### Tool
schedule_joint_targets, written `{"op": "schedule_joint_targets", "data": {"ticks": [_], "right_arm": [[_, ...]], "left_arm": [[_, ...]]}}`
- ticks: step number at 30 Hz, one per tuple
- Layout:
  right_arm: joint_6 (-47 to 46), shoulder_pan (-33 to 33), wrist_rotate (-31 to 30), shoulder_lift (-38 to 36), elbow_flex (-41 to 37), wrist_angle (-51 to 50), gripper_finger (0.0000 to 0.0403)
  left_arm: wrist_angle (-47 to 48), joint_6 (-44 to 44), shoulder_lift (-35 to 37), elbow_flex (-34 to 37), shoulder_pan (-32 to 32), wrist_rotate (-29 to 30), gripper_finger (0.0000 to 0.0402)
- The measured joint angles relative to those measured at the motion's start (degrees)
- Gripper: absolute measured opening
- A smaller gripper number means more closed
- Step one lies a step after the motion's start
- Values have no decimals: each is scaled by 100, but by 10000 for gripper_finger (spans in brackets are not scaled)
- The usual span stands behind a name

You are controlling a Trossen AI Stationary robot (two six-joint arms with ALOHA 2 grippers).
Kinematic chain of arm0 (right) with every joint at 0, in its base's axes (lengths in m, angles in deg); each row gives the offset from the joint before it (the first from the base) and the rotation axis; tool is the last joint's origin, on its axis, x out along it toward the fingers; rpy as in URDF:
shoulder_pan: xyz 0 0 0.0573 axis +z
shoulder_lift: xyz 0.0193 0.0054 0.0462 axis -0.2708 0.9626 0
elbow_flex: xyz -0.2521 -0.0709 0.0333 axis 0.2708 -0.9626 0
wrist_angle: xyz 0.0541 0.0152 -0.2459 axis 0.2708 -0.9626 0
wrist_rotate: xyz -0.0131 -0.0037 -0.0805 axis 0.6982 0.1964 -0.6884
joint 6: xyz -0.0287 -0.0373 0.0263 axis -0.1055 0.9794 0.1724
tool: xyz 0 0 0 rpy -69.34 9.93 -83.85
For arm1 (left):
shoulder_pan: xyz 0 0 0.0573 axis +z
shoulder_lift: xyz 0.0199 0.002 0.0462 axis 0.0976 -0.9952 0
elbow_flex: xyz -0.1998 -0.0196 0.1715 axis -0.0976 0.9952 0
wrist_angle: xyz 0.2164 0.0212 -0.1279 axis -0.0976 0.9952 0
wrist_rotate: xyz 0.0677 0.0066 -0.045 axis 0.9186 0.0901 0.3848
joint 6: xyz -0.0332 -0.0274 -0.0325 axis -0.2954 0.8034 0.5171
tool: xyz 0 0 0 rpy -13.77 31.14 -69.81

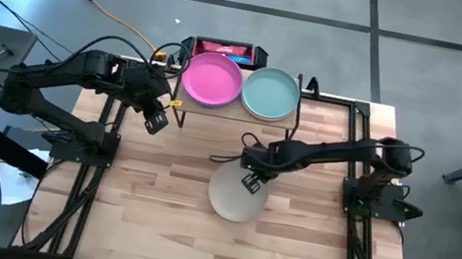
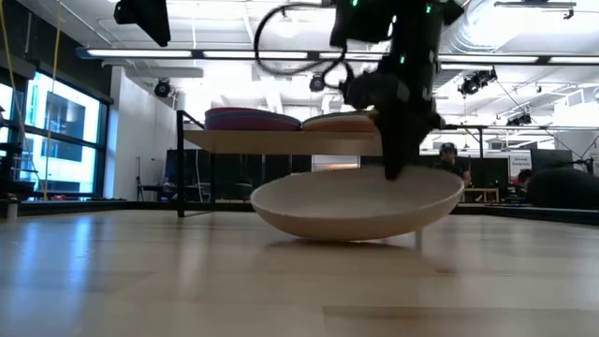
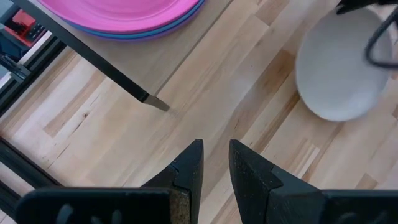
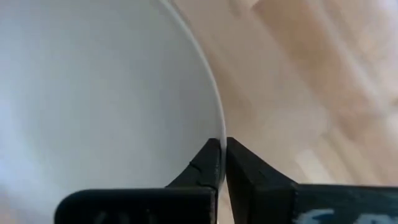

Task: Place and stack plates onto a shelf
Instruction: Stack the light grey plate on top of the pink stacked plates on the shelf

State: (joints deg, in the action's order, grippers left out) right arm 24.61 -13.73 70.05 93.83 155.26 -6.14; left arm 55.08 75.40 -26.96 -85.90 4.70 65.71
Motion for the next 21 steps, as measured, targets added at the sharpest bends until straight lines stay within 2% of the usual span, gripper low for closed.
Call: {"op": "schedule_joint_targets", "data": {"ticks": [8,21], "right_arm": [[114,-7,-470,-646,71,-140,0],[244,35,-571,-1003,73,-262,0]], "left_arm": [[-2,2,0,0,0,0,67],[-6,55,-2,0,0,-51,67]]}}
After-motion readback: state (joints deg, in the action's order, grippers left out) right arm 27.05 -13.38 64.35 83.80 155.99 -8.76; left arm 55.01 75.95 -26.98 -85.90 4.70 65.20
